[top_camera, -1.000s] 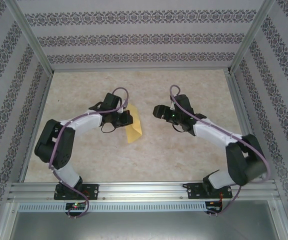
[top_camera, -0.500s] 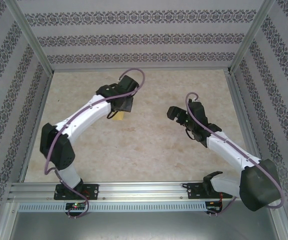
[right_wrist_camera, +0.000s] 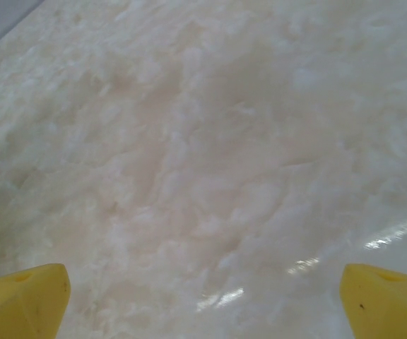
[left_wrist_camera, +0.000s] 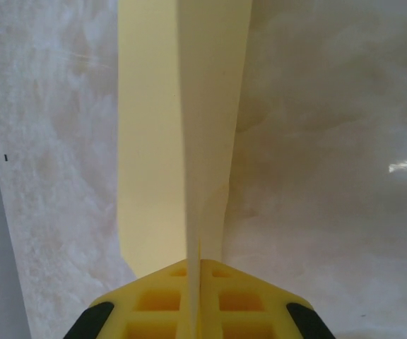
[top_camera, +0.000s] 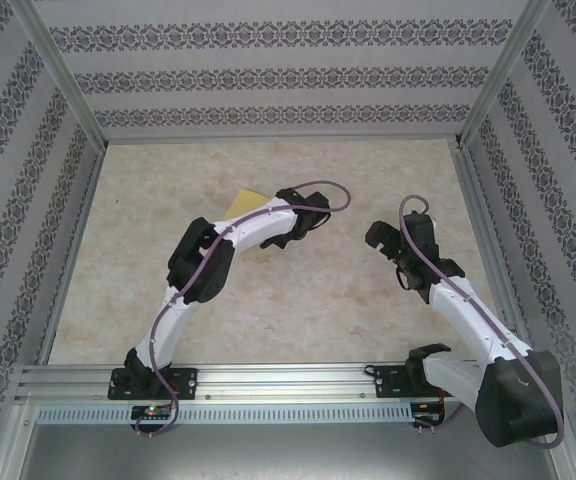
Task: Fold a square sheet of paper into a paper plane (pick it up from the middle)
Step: Turn over the paper at the center of the table.
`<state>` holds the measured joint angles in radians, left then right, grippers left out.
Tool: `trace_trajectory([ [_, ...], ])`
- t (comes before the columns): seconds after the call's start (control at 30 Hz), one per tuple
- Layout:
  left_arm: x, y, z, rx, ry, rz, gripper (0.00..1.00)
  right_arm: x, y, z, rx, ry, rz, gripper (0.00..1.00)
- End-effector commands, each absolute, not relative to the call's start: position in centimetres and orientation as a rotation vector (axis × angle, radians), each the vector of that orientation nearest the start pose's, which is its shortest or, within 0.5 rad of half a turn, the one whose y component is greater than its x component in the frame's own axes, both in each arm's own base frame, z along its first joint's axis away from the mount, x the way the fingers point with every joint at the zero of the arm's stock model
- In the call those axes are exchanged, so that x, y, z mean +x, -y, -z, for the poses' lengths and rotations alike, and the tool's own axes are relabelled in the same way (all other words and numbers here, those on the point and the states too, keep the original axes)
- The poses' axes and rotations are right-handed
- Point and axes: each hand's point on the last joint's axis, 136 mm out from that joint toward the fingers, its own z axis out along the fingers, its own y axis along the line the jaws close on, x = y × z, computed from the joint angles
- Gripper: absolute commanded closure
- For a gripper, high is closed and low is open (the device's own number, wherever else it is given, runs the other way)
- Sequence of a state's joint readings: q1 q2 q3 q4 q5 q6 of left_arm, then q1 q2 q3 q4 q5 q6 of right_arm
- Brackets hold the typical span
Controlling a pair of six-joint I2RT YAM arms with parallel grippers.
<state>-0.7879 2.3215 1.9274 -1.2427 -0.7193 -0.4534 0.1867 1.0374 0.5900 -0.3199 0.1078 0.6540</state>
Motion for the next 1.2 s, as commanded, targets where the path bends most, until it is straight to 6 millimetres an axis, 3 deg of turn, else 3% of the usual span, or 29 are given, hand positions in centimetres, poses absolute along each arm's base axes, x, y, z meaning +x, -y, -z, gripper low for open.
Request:
trace_trajectory([
  [0.0, 38.0, 24.8, -5.6, 0.464, -2.626, -0.791, 0.94, 30.0, -2.8, -11.6, 0.627, -2.275, -0.257, 0.02],
  [0.13, 36.9, 26.8, -3.3, 0.473, -2.703, -0.671, 0.92, 30.7, -2.7, -12.0, 0.601, -2.281, -0.247, 0.02],
  [0.3, 35.8, 27.8, -1.5, 0.453, -2.758, -0.579, 0.86, 31.2, -2.9, -11.8, 0.581, -2.318, -0.242, 0.02],
  [0.53, 35.2, 29.1, -0.9, 0.436, -2.807, -0.442, 0.74, 31.9, -3.8, -11.2, 0.57, -2.358, -0.286, 0.02],
  [0.77, 34.5, 30.2, 0.4, 0.435, -2.879, -0.274, 0.68, 32.0, -4.5, -11.4, 0.564, -2.375, -0.327, 0.02],
  [1.03, 34.4, 31.8, -0.3, 0.464, -2.892, -0.124, 0.66, 31.8, -4.8, -11.4, 0.56, -2.389, -0.347, 0.02],
  [1.17, 34.4, 33.3, -3.5, 0.495, -2.859, 0.002, 0.61, 31.8, -5.1, -12.0, 0.548, -2.381, -0.374, 0.02],
])
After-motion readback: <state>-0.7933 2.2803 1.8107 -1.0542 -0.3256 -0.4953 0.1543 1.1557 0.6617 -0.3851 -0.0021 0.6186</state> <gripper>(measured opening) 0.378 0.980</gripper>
